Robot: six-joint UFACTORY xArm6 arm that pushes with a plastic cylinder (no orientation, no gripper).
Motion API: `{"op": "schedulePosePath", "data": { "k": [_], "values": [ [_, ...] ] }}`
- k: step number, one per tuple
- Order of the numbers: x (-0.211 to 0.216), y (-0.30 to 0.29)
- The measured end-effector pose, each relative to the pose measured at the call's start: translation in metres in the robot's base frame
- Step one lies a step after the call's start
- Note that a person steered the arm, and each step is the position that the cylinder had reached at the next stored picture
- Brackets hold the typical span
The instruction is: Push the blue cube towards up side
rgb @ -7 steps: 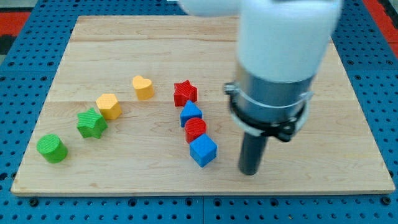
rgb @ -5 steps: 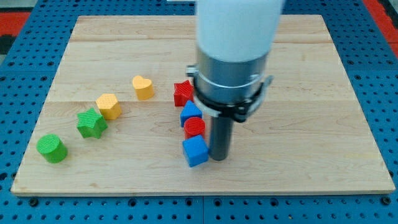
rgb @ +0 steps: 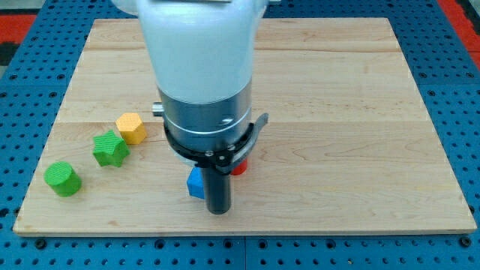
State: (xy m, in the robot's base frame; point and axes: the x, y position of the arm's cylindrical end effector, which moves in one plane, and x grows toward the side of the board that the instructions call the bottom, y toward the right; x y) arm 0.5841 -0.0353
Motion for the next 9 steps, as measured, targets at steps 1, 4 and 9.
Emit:
{"op": "schedulePosePath", "data": {
  "k": [1, 4, 9],
  "values": [
    [-0.008, -0.008],
    [-0.031, -0.038],
    [-0.067, -0.055]
  ]
}}
